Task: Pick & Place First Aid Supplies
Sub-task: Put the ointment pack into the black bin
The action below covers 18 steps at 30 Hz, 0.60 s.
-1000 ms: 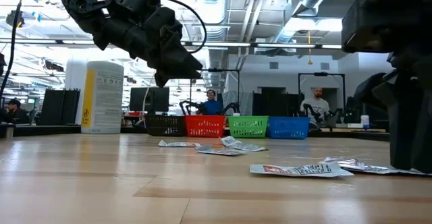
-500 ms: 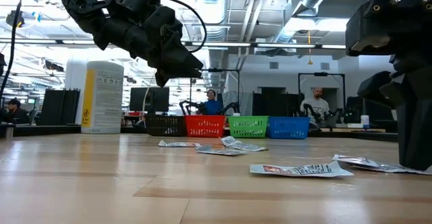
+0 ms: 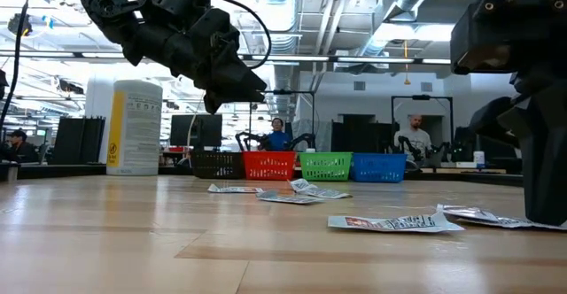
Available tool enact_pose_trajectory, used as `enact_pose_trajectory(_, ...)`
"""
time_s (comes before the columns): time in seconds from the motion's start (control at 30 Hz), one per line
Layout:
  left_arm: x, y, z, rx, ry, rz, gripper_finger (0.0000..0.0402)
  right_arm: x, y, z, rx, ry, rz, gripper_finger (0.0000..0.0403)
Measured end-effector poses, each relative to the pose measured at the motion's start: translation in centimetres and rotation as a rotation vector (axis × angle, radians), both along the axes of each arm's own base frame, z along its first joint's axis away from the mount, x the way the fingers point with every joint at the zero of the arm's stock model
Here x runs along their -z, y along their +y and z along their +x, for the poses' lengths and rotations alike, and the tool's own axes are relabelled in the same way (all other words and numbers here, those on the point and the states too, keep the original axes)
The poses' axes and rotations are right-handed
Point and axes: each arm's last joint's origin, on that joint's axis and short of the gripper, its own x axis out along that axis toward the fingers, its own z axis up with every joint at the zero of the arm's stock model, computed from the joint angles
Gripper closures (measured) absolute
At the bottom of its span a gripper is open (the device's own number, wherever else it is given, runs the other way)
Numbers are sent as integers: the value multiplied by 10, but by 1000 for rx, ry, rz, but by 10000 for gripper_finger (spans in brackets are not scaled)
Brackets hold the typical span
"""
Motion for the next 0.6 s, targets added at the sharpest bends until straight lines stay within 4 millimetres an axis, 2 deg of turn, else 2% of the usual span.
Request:
enact_pose_trajectory(0.43, 0, 0, 0, -4, 0, 1, 264, -2, 2, 3, 16, -43, 0, 192)
enact_pose_trajectory(0.6, 0, 0, 0, -3, 0, 1, 264, -1, -2, 0, 2, -22, -54, 161)
